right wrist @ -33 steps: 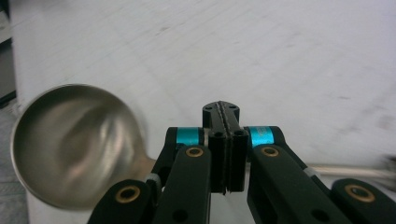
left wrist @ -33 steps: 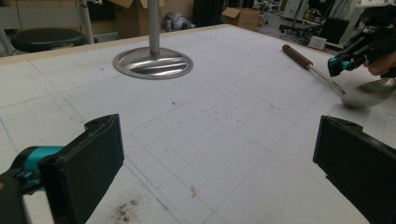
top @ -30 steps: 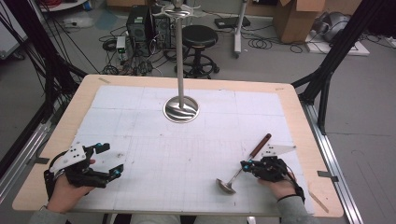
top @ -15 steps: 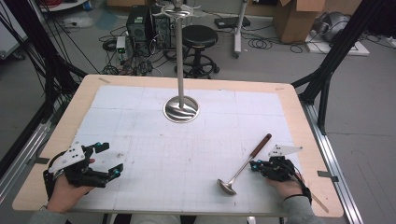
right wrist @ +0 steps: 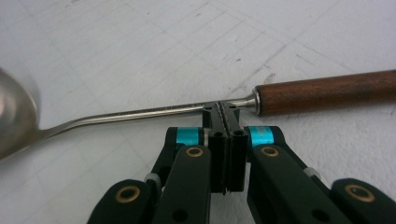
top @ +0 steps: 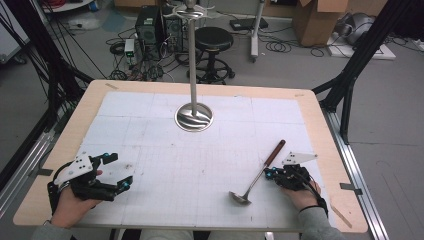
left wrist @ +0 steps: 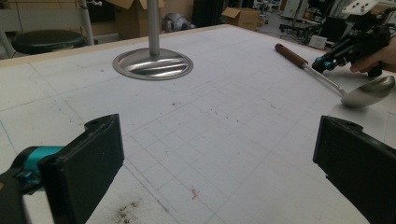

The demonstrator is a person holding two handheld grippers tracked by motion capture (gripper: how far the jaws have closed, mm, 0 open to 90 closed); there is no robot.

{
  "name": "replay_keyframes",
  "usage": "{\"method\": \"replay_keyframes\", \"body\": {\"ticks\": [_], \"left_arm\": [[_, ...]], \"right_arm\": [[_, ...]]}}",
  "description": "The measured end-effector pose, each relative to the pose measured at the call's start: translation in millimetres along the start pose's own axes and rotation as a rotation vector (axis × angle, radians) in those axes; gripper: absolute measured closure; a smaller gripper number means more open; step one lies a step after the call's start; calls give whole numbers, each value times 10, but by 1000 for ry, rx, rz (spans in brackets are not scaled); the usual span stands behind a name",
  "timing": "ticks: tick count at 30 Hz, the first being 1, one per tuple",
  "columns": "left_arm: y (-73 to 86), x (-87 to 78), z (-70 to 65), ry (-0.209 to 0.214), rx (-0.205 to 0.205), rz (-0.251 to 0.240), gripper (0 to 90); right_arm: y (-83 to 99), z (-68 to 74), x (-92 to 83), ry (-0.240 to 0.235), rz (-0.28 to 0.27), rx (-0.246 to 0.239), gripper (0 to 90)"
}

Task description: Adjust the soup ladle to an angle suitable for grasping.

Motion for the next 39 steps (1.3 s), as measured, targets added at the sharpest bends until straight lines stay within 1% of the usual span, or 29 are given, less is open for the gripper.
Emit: {"method": "replay_keyframes", "body": {"ticks": [10,13,15,22,24,28,30,32,33,39], "left_arm": [[7,5,0,-1,2,5,24],[10,7,2,-1,0,7,24],[12,9,3,-2,1,8,24],[15,10,-2,0,-4,10,24],[23,11,-1,0,-2,16,24],[19,10,-3,0,-3,12,24],[17,6,-2,-2,-4,11,24],[20,6,-3,-4,-4,12,24],[24,6,-1,-5,-4,14,24],[37,-7,8,-13,-4,18,24]], "right_arm": [[-90,5,112,7,-5,-14,900],[-116,14,147,2,-6,-22,900],[-126,22,158,2,-7,-19,900],[-189,60,247,-11,-2,-34,900],[-204,65,269,-20,-6,-18,900],[-238,77,312,-24,-12,-29,900],[-255,110,339,-35,-7,-40,900],[-272,128,360,-32,6,-54,900],[-284,128,372,-28,6,-54,900],[-341,163,449,-49,0,-61,900]]}}
Point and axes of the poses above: each handheld gripper's, and its own axes: x roughly forward along the jaws, y roughly out of its underside, z roughly to its left, the point moved 8 cm from there along x, roughly forward along the jaws, and after that the axes turned 3 degrees about -z, right-handed, at the moved point
